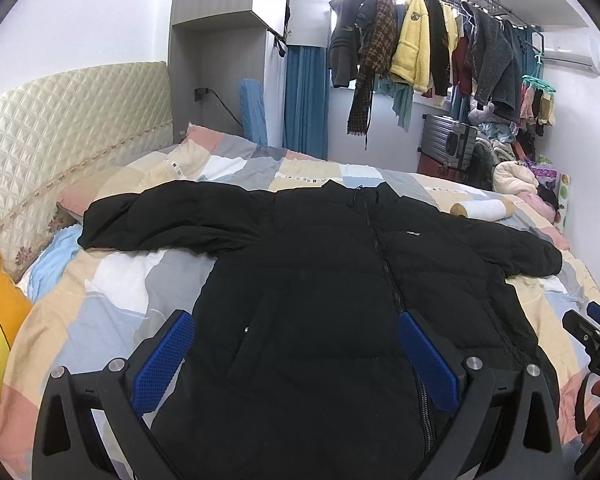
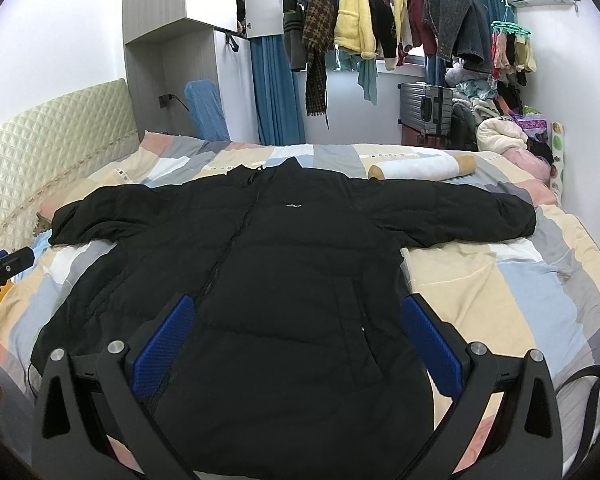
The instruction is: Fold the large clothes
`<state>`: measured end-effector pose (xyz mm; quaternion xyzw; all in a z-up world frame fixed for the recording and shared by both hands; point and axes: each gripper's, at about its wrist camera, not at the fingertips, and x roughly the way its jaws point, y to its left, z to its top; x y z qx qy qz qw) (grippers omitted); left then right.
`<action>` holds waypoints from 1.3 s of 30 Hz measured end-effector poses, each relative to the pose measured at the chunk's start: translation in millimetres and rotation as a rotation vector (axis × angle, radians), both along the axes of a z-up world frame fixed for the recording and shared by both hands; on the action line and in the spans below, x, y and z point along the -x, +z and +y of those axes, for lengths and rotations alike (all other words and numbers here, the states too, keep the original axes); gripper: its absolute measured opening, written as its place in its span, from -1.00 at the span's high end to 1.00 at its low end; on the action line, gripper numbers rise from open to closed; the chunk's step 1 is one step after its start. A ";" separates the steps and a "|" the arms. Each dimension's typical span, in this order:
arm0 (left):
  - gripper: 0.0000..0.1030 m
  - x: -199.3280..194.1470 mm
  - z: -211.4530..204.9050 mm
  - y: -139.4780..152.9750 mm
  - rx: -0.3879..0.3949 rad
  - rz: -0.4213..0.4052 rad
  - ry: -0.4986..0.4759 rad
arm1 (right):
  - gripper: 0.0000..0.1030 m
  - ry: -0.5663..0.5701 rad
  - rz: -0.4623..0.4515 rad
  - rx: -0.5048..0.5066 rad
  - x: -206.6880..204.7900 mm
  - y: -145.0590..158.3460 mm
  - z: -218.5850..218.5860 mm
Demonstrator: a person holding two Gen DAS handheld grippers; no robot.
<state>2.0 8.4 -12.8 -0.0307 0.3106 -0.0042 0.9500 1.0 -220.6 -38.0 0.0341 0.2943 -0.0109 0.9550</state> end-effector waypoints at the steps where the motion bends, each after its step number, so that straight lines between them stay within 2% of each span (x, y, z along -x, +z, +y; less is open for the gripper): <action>1: -1.00 0.0 0.1 -0.2 0.002 0.002 0.000 | -1.00 -0.001 0.000 -0.001 0.0 -0.3 -0.5; 20: -1.00 -1.9 -1.6 -3.5 0.016 0.012 -0.027 | -1.00 -0.008 0.001 -0.005 1.4 -3.2 -5.2; 23: -1.00 -5.9 -8.8 -2.6 -0.003 -0.003 -0.017 | -1.00 -0.025 0.005 0.014 -2.0 -4.0 -6.5; 25: -1.00 -11.6 -14.5 0.4 0.023 0.004 -0.028 | -1.00 -0.037 0.013 0.005 -4.5 -4.2 -12.0; 28: -1.00 -21.2 -26.4 11.5 0.065 0.011 -0.042 | -1.00 -0.046 0.021 -0.035 -7.0 -3.1 -21.8; 32: -1.00 -24.4 -43.1 36.7 0.014 -0.026 -0.051 | -1.00 0.022 0.006 -0.093 -17.4 6.7 -35.5; 35: -1.00 -27.7 -47.1 54.6 0.014 -0.021 -0.056 | -1.00 0.031 -0.008 -0.053 -28.8 23.3 -48.3; 39: -1.00 -38.4 -51.5 83.4 0.014 -0.016 -0.062 | -1.00 0.022 0.018 -0.064 -51.1 33.6 -79.3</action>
